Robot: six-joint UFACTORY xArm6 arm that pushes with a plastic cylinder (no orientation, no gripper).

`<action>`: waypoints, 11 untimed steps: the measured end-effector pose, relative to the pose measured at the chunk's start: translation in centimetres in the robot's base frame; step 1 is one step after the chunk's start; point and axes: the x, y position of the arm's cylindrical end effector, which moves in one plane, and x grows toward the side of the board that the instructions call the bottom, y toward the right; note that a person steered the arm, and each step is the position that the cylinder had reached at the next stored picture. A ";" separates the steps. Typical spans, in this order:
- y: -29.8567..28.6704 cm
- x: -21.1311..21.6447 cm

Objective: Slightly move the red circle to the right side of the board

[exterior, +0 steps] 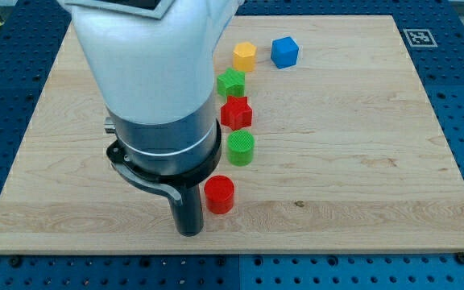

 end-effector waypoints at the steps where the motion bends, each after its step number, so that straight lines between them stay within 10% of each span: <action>1: -0.1 0.0; 11: 1.5 -3.1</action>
